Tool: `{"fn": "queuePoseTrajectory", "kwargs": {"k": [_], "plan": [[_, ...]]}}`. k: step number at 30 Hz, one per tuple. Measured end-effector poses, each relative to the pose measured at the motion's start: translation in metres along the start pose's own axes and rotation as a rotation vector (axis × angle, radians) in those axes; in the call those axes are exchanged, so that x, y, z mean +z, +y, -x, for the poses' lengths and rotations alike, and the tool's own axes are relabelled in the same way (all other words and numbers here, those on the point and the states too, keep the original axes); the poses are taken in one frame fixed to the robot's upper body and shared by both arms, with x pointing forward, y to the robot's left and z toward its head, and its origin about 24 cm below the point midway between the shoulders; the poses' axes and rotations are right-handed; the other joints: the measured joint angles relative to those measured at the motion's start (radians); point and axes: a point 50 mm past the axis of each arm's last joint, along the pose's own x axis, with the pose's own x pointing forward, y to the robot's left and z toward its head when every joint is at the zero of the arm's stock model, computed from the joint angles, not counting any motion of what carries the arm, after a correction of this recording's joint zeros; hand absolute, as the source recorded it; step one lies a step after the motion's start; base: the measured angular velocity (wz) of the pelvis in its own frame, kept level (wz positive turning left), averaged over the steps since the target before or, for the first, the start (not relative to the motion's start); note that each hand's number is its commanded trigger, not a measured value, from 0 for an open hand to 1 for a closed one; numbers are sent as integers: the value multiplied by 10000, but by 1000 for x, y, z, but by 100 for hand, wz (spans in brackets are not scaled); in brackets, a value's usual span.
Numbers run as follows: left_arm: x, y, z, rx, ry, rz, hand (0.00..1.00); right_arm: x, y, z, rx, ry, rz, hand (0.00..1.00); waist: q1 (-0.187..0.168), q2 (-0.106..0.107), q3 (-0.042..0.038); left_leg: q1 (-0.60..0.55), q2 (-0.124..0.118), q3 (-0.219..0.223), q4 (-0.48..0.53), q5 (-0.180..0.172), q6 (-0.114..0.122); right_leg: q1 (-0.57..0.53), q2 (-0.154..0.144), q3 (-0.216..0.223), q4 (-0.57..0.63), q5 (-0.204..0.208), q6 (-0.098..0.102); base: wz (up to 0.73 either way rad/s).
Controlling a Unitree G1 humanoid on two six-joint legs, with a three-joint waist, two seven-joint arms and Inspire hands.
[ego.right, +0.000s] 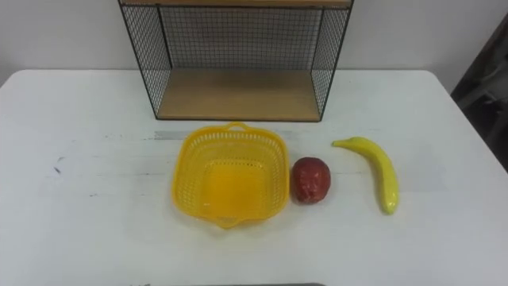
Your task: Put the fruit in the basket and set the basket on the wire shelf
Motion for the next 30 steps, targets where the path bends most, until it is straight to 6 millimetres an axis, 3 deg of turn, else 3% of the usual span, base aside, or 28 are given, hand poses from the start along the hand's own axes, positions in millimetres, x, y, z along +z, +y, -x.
{"fn": "queuePoseTrajectory", "kwargs": {"k": [9,18,25,30], "plan": [[-1,0,0,34,14,105,0,-9,-4,1,-320,237,-1114,0,-20,-9,0,-11,0,-3,6,-9,5,-12,-3,5,7,-4,5,0],[-7,7,0,222,81,1002,0,-47,-23,9,-1788,1393,-5278,0,-157,-64,-20,8,-11,37,-20,-22,4,36,-4,79,48,-22,27,0],[-14,10,0,455,5,1750,0,-52,-33,12,-2966,1508,-9524,0,-571,-169,-16,204,-16,43,6,-40,-13,-43,-50,149,406,-299,-2,-1],[-26,17,1,841,166,2519,0,-40,-53,14,-4065,1093,-12611,0,-922,-230,-37,167,-31,56,40,-71,-14,-189,-100,142,714,-419,-6,0]]}}
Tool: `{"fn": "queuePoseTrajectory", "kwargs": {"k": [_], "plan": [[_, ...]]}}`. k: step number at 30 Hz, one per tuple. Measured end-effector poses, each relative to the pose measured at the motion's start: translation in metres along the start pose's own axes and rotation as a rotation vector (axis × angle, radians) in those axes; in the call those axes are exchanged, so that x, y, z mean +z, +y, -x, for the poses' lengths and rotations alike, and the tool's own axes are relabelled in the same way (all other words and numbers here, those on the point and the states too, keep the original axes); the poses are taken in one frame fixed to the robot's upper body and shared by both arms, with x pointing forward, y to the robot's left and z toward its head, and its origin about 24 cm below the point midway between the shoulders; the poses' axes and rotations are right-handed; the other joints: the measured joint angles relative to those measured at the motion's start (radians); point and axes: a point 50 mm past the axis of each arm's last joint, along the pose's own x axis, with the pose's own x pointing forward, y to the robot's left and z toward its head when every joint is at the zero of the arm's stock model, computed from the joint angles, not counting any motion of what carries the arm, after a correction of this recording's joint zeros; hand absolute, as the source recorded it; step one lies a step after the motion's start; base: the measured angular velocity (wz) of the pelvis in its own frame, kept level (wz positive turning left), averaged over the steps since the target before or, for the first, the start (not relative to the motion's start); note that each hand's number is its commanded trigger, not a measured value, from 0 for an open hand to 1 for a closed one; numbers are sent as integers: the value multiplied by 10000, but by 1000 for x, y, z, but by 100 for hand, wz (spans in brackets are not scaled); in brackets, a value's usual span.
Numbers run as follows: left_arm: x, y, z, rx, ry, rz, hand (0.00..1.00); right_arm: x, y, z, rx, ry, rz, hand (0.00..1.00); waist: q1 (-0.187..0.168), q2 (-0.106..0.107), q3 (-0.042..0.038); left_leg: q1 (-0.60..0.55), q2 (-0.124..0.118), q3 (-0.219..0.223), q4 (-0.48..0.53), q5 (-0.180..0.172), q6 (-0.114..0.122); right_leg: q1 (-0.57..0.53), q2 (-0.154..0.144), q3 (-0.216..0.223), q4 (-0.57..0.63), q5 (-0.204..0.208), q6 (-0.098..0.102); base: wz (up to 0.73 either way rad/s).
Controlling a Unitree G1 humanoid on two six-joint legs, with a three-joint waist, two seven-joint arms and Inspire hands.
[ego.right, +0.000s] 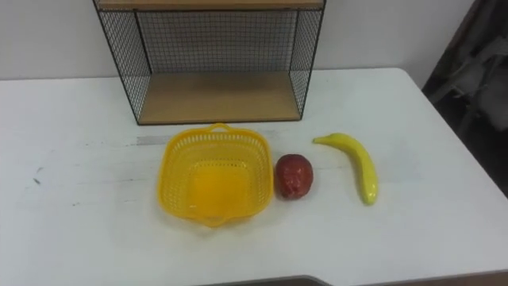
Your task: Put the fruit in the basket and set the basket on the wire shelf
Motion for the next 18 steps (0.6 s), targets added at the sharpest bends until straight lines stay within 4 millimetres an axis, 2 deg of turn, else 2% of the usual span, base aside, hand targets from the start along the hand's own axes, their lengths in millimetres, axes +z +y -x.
{"fn": "queuePoseTrajectory", "kwargs": {"k": [4,9,12,15,16,17,18], "plan": [[-7,5,0,421,156,186,0,22,7,3,-321,-331,-1718,0,-214,-60,-14,19,-8,12,-1,2,1,4,-6,1,22,-5,-3,-1],[0,11,1,867,-191,238,0,53,30,13,-373,-1218,-2492,0,-192,-187,13,14,-4,89,-2,6,-3,-120,7,121,164,-50,-14,-6],[7,16,2,1070,-591,173,0,79,50,26,68,-2185,-2860,0,-169,-235,29,-19,-4,119,-27,5,-2,-151,8,118,131,-50,-8,0],[10,17,2,1132,-842,183,0,93,64,37,495,-2773,-3171,0,-166,-233,28,-89,-11,129,-12,5,-2,-232,7,136,141,-49,-6,-2],[12,17,2,1149,-976,184,0,102,72,45,767,-3134,-3244,0,-95,-272,6,-179,-11,173,-10,7,-1,-366,17,202,185,-44,-9,-15],[13,17,3,1147,-1066,141,0,112,81,55,1069,-3647,-3272,0,-56,-219,41,-266,-10,230,-10,9,0,-498,26,271,238,-34,-11,-15],[14,17,3,1143,-1087,97,0,116,84,60,1182,-3963,-3240,0,-44,-215,40,-319,-10,246,-6,9,0,-507,27,286,274,-34,-11,-9]]}}
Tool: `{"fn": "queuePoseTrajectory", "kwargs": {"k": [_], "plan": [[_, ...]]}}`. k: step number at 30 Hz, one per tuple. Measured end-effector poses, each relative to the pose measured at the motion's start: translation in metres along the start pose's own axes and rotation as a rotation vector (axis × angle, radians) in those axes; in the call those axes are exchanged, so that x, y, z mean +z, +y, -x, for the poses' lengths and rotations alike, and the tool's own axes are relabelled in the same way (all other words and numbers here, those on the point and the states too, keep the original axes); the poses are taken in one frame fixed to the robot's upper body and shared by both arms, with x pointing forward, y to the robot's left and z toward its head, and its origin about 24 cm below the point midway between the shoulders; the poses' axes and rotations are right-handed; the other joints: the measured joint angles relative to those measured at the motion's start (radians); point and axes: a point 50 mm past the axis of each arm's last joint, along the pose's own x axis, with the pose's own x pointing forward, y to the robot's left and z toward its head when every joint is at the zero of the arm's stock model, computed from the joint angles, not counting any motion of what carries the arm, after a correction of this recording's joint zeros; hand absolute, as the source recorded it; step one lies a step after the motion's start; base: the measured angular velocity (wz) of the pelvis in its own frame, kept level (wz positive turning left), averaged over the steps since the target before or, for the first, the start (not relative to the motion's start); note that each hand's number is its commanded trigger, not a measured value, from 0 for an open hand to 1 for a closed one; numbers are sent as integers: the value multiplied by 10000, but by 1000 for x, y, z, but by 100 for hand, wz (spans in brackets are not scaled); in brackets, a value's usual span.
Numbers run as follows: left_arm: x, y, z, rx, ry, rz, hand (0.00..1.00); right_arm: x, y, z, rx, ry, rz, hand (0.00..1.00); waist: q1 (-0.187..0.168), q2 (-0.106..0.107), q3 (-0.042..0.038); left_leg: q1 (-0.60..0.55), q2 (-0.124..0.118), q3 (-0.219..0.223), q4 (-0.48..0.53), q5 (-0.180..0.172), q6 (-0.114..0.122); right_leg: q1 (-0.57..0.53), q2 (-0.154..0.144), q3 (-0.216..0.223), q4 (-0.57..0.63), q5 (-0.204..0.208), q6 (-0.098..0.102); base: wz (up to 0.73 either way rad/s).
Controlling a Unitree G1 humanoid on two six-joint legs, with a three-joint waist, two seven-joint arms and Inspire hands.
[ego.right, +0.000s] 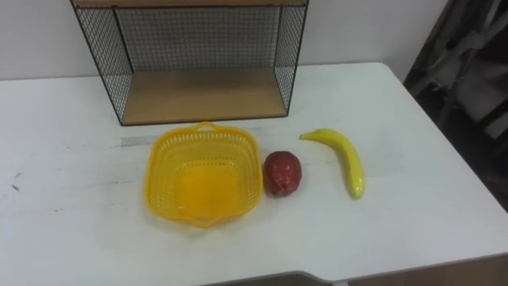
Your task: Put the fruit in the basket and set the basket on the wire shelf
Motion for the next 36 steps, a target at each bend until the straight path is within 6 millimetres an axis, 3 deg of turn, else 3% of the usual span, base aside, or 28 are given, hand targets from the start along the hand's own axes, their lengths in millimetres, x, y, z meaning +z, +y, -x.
{"fn": "queuePoseTrajectory", "kwargs": {"k": [6,8,14,19,24,29,34,36], "plan": [[2,-2,0,-53,-78,-122,0,33,45,32,1367,-2963,1086,0,161,5,10,-24,-4,3,-6,0,0,-10,2,1,3,10,1,0],[4,-1,0,-35,-161,-266,0,40,65,51,2214,-4453,2032,0,163,-1,16,-70,2,-11,-5,1,0,-122,16,-14,-120,7,1,0],[6,-1,1,-73,-460,-654,0,55,96,99,4156,-7358,2888,0,436,2,14,-58,16,30,-41,1,-1,-111,50,26,-118,19,-5,-3],[8,-2,1,-115,-627,-700,0,57,113,129,5634,-9011,3689,0,600,-23,21,-42,21,-5,-46,1,-1,-31,56,72,-78,30,-16,-1],[8,-2,1,-111,-618,-728,0,56,123,146,6791,-9392,3987,0,690,-89,56,-64,21,-40,-48,1,-1,22,42,6,-150,30,-15,7],[7,-3,1,-247,-584,-926,0,45,136,177,9090,-10179,5085,0,756,-93,53,-40,26,-59,-46,1,-1,61,39,-62,-148,31,-17,2],[6,0,1,-213,-570,-1057,0,35,140,183,10309,-10491,6549,0,858,-182,48,-24,21,-134,-32,1,-1,133,0,-173,-152,31,-17,7],[6,0,1,-257,-585,-1169,0,32,141,183,10651,-10349,6847,0,909,-239,85,-13,12,-185,-26,1,-1,167,-13,-202,-159,32,-15,6]]}}
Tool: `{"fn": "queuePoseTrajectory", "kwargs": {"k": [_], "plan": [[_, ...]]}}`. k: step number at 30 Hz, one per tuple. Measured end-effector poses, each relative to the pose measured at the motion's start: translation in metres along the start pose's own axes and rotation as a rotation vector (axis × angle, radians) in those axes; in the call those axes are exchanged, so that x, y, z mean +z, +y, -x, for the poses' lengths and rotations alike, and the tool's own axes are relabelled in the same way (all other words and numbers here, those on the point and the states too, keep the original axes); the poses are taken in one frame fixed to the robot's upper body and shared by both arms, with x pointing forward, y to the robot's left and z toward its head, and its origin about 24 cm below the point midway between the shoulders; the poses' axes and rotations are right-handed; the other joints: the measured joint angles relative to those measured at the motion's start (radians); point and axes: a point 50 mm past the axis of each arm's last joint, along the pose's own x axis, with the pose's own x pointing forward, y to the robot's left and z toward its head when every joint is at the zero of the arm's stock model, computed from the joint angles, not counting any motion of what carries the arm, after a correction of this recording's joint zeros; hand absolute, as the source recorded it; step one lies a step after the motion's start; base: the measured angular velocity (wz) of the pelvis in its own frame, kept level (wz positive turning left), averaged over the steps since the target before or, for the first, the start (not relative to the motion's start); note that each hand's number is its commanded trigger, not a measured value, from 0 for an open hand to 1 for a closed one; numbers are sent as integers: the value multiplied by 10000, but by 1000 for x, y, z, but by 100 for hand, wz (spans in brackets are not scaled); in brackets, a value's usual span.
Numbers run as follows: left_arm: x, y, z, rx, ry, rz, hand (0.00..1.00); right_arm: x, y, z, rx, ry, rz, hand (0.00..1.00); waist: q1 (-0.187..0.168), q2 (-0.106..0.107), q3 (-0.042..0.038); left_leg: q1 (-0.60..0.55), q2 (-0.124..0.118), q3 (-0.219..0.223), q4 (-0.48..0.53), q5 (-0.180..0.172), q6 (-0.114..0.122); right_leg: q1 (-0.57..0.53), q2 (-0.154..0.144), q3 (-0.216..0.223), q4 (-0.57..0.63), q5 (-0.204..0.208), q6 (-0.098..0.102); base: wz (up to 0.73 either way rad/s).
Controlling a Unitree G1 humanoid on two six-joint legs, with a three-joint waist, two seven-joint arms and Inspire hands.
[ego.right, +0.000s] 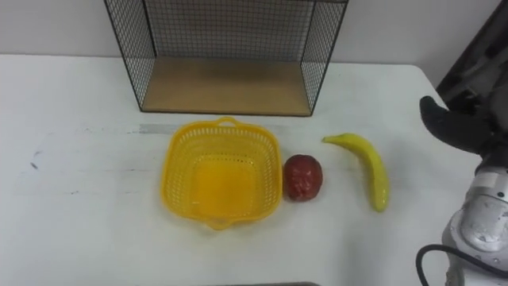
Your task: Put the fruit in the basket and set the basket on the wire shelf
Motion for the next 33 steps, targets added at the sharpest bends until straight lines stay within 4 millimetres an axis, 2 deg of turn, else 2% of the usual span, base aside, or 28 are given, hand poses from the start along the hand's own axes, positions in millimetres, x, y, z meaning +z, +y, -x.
{"fn": "queuePoseTrajectory", "kwargs": {"k": [4,12,19,22,30,33], "plan": [[1,-4,0,-211,-57,-151,0,-1,9,2,998,37,2,0,21,-35,-4,0,-2,-8,15,0,0,32,-14,-67,-13,5,8,3],[5,-8,0,-492,-178,-410,0,-3,28,8,2717,-24,537,0,45,48,-48,30,7,-56,26,1,-2,91,-5,-103,-10,13,-3,0],[10,-10,-1,-692,-319,-635,0,-13,49,18,4644,249,1372,0,39,-104,-54,-4,1,-116,33,1,-2,80,-11,-107,-19,28,1,0],[11,-10,-1,-739,-325,-646,0,-14,51,19,4938,243,1465,0,57,-153,-49,-22,1,-121,34,1,-2,80,-3,-90,-49,40,5,0],[16,-6,-2,-760,-464,-712,0,-16,53,22,5506,333,1549,0,50,-101,-69,-71,5,-111,34,1,-1,103,18,-92,-177,107,16,0],[16,-6,-2,-776,-468,-873,0,-18,55,26,5794,379,1841,0,64,-62,-139,-75,8,-102,33,1,-1,96,19,-107,-173,109,14,0]]}}
